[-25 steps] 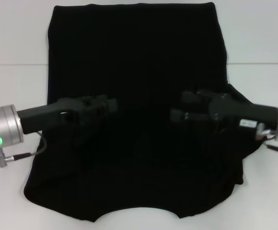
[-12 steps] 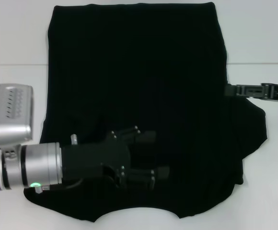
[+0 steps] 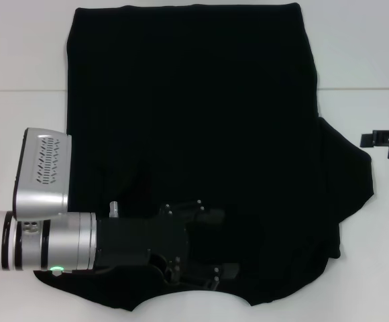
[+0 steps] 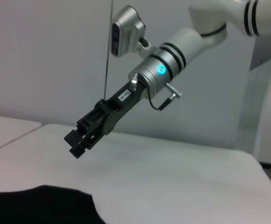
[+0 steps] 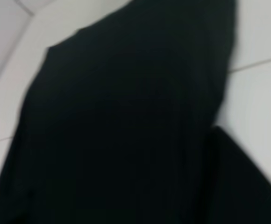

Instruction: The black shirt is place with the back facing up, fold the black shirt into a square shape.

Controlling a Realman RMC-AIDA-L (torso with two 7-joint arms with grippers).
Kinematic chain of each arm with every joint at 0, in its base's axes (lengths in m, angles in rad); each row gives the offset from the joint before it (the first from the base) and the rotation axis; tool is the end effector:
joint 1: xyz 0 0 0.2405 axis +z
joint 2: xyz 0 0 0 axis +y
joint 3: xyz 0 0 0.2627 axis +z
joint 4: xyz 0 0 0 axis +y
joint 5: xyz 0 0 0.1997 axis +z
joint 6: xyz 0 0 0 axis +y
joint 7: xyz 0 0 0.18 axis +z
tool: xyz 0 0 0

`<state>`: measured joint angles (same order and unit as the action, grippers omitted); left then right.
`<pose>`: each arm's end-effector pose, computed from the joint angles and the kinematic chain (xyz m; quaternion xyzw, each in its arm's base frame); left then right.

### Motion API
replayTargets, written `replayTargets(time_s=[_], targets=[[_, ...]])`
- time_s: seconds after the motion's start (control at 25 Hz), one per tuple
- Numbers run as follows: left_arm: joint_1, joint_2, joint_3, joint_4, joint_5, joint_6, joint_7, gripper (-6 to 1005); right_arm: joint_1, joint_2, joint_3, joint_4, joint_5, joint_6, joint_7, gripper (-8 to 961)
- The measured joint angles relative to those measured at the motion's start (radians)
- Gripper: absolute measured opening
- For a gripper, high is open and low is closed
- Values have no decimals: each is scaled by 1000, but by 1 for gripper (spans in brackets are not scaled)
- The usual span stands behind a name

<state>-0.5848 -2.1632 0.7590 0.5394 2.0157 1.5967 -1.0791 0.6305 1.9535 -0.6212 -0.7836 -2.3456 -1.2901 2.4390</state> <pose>-0.2065 0.3059 -0.0943 -0.9601 -0.0795 -0.2630 0.0514 0.3035 0.4111 0.0460 -0.7417 0.6053 0.1484 0.2481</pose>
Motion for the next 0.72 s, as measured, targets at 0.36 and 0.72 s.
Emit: replayTargets(time_s=[0.36,0.72], targets=[[-1,1,1,8,6,-14,5,933,28,5,-12,57,-84,55,26,881],[1,1,1,9,6,-34,1,927,49,6,-73,152,-87,132,26,881]])
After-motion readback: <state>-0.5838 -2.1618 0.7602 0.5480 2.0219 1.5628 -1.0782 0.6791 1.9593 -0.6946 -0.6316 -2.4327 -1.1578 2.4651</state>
